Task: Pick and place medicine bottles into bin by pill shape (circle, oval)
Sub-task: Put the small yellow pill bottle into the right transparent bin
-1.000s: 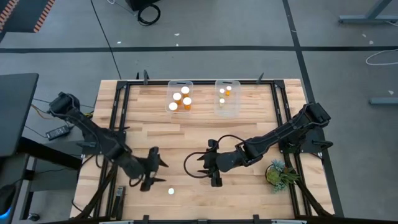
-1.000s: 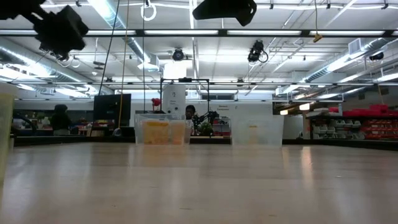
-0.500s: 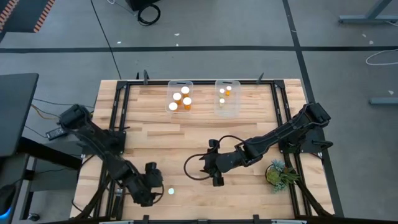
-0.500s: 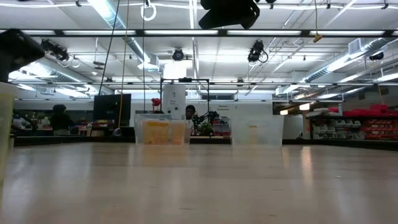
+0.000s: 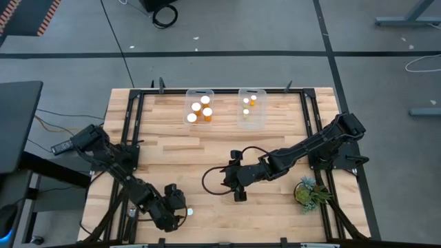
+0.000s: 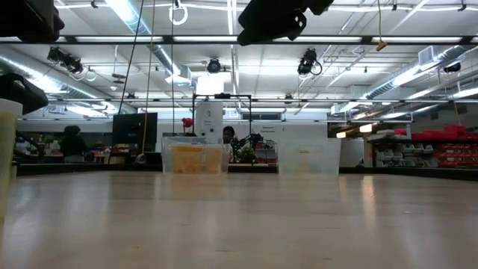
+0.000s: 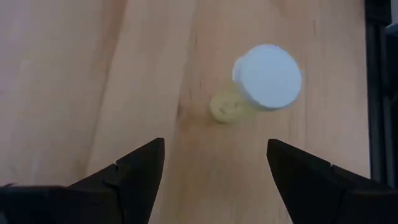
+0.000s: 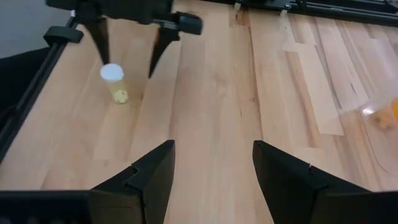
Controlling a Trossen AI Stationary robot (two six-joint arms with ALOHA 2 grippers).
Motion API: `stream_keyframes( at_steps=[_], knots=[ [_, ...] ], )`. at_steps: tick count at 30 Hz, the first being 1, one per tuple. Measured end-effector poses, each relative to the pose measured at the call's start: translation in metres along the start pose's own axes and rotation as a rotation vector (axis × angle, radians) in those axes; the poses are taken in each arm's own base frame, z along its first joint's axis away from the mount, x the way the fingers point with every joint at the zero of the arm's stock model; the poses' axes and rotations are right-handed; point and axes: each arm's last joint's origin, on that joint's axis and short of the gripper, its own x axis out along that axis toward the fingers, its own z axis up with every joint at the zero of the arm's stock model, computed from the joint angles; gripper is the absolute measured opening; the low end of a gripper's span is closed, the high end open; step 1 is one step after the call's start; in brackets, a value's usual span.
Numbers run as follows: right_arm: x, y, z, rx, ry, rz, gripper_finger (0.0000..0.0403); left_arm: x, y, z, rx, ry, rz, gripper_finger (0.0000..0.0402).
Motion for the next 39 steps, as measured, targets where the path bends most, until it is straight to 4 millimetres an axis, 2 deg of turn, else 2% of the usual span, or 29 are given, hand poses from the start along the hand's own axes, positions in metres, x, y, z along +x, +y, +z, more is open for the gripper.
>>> stream_keyframes(
  at_steps=[5,11,19,27,39],
  knots=[
    [0.001,-0.002,0.000,0.003,0.003,-0.004,0.0222,0.011,0.001,-0.003,0.003,0.015,0.020,0.0272],
    [0.001,-0.002,0.000,0.008,0.002,-0.004,0.0222,0.014,-0.016,0.011,0.070,-0.005,-0.004,0.0238],
    [0.001,-0.002,-0.001,0.011,0.007,-0.004,0.0222,0.022,-0.032,0.020,0.171,0.045,0.097,0.0205],
    [0.001,-0.002,-0.001,0.016,0.007,-0.004,0.0222,0.030,-0.032,0.025,0.206,0.065,0.148,0.0177],
    [0.000,-0.001,-0.001,0.014,0.009,-0.003,0.0222,0.031,-0.030,0.025,0.217,0.075,0.162,0.0118]
  ],
)
